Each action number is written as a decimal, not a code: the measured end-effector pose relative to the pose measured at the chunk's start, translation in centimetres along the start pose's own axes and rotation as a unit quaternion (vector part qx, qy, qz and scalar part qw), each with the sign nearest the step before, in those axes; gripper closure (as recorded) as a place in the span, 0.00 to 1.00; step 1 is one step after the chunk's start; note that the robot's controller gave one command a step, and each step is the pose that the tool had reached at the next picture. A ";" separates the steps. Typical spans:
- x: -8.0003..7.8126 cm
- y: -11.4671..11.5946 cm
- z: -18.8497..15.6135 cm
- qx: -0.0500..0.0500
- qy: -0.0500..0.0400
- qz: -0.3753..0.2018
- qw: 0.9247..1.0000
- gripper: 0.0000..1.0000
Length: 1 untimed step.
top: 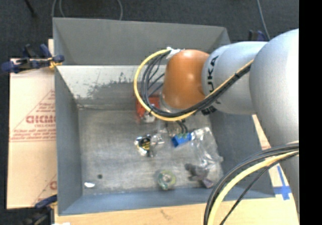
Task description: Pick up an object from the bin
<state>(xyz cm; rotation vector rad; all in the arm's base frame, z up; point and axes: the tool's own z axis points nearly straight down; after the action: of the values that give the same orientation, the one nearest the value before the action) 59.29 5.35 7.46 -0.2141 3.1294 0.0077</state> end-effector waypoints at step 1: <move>-1.3 1.3 0.1 0.003 0.000 -0.009 1.000 0.00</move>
Offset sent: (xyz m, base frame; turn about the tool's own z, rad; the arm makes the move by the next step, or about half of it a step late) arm 0.0089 0.0156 -0.0046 -0.0134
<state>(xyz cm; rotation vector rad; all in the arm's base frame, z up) 60.45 6.79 7.39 -0.2433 3.1277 -0.0022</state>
